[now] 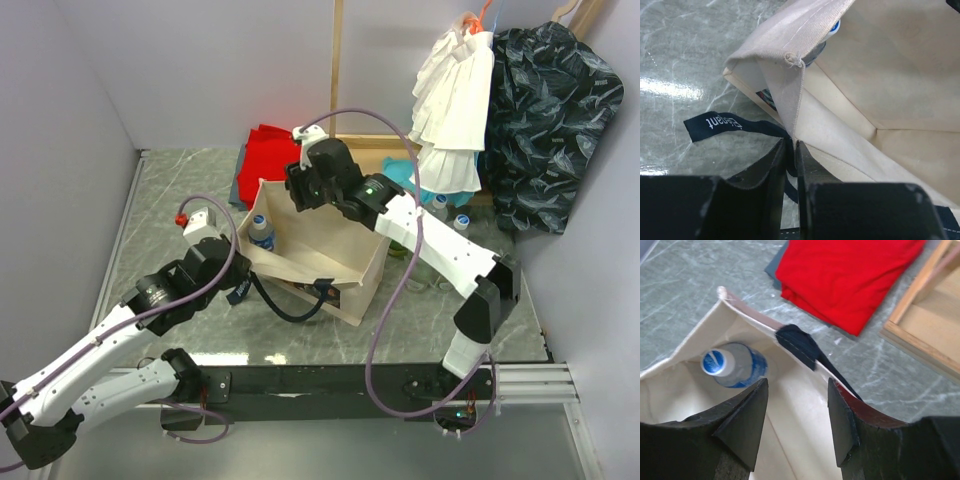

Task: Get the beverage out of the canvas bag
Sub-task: Take out the drink from the canvas bag.

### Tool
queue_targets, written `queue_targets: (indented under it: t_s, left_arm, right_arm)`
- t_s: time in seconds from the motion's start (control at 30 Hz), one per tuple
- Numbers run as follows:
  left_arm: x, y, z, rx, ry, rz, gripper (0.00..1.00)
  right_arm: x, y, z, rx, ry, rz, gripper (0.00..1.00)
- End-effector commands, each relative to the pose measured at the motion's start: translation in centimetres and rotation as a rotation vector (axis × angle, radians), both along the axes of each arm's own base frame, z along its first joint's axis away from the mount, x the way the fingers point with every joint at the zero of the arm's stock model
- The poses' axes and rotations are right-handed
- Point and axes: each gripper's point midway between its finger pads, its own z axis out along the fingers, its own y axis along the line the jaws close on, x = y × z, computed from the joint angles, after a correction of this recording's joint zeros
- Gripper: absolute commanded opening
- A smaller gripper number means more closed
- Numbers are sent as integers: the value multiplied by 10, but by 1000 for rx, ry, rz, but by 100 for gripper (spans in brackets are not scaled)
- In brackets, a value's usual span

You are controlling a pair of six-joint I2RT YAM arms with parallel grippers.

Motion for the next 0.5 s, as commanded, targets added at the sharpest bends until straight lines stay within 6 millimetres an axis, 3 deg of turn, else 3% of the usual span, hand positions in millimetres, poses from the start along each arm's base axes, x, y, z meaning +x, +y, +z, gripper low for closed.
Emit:
queue_targets:
  t_s: [0.0,0.27,0.47]
  left_arm:
    - [-1,7,4,9,-13,24,19]
    - [1,4,2,5,-12,17,19]
    - [3,-1,-1,15,-5,6,19]
  right_arm:
    - [-6,22,13,20,3,79,58]
    - [-30,53,-2,-41,20,173,58]
    - [-37,65,-15,-66,36,206,58]
